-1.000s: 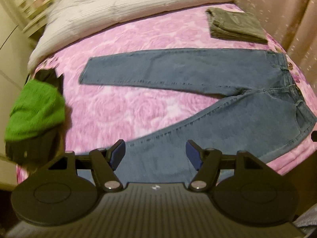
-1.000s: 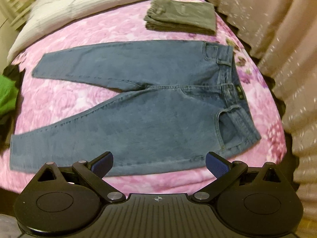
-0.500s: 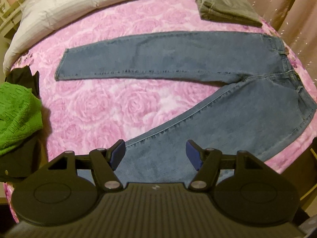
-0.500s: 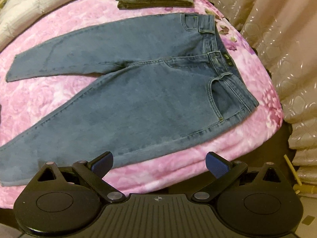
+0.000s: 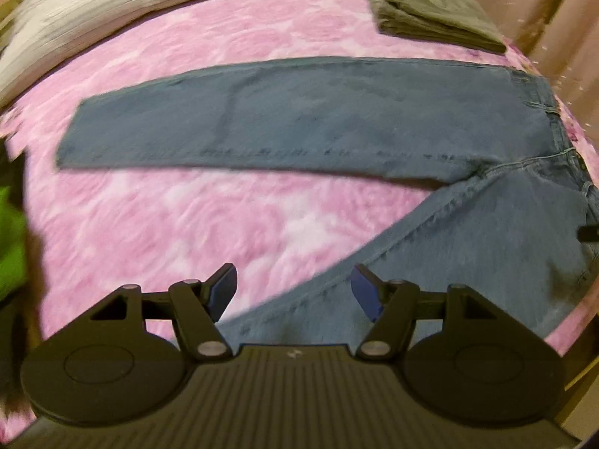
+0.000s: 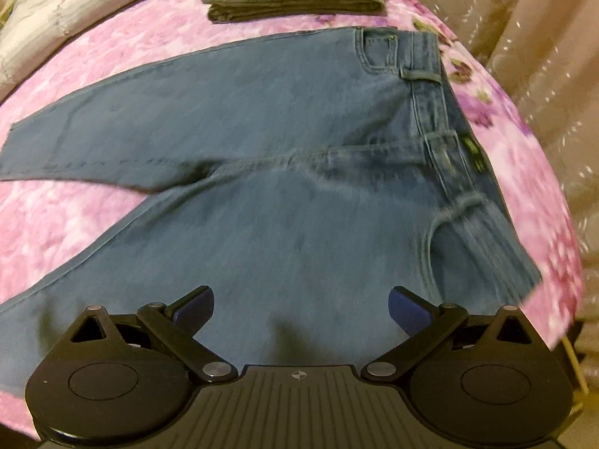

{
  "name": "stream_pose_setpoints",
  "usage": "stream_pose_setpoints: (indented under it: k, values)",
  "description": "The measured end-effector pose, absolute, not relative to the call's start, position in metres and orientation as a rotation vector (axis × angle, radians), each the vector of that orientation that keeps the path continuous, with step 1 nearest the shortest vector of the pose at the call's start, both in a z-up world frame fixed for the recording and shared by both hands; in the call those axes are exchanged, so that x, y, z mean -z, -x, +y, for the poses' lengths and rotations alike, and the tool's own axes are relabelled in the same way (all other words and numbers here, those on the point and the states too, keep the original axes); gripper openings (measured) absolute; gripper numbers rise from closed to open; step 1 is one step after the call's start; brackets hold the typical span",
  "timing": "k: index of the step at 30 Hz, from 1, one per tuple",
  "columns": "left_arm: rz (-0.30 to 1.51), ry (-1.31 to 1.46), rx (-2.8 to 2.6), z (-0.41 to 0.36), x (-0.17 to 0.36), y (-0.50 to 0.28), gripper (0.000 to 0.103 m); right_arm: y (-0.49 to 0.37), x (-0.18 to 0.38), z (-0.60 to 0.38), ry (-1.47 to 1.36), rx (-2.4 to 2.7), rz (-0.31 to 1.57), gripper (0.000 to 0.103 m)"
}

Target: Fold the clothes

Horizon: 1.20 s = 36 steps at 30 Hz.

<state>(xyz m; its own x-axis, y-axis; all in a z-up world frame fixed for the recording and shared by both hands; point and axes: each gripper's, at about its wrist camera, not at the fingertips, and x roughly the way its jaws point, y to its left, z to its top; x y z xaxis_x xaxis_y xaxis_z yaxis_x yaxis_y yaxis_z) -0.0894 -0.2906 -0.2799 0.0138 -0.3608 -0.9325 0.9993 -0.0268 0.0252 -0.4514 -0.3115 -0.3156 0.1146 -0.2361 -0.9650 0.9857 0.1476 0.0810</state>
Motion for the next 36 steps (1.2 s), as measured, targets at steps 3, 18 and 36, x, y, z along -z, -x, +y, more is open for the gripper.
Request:
stream_pose_setpoints:
  k: [3,18,36]
  values:
    - [0.882,-0.979,1.485,-0.329,0.303,0.093,0.064,0.461,0.335,-0.348,-0.960,1.110,0.973,0.101]
    - [0.548,-1.228,1.802,-0.523,0.373,0.082,0.058,0.435,0.369,-0.565,-0.440,0.800,0.989,0.090]
    - [0.372,-1.435,1.938,-0.588,0.415,0.055,0.005,0.453,0.383,-0.616,-0.493,0.578,1.121,0.011]
